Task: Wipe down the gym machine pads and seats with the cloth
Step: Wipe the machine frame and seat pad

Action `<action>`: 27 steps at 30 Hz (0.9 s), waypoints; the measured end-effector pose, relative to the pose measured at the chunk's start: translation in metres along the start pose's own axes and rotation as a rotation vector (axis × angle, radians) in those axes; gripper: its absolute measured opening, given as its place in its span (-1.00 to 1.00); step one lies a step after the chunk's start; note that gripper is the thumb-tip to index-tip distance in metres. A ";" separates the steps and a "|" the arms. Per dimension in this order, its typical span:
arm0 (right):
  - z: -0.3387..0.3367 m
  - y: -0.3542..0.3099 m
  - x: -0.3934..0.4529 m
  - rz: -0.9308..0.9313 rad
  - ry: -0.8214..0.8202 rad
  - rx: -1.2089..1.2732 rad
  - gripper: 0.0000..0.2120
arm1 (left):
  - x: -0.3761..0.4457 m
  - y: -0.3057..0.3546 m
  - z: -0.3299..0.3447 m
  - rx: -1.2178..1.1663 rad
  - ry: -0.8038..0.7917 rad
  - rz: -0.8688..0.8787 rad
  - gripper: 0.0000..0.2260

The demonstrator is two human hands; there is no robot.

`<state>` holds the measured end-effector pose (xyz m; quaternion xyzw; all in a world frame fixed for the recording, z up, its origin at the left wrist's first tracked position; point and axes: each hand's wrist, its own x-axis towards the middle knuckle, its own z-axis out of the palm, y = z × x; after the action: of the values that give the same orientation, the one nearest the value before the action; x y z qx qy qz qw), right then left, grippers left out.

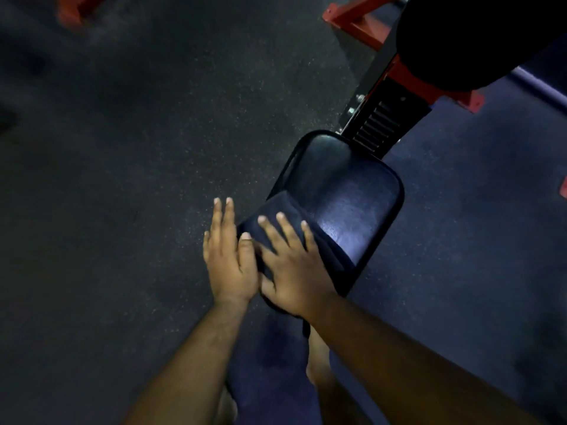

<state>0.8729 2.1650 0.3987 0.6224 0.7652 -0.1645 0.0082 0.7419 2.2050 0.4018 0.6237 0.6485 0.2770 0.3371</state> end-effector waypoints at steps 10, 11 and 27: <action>0.022 0.064 -0.084 0.169 0.077 0.015 -0.35 | -0.010 0.003 0.022 0.408 -0.316 0.219 -0.40; 0.020 0.070 -0.083 0.236 0.078 0.054 -0.36 | -0.007 0.007 0.029 0.454 -0.333 0.254 -0.41; 0.010 0.071 -0.055 0.809 0.281 0.633 -0.36 | 0.020 0.031 0.064 0.758 -0.422 0.363 -0.29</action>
<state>0.9511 2.1221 0.3836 0.8559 0.3707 -0.2858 -0.2199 0.8115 2.2236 0.3847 0.8489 0.5018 -0.0577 0.1559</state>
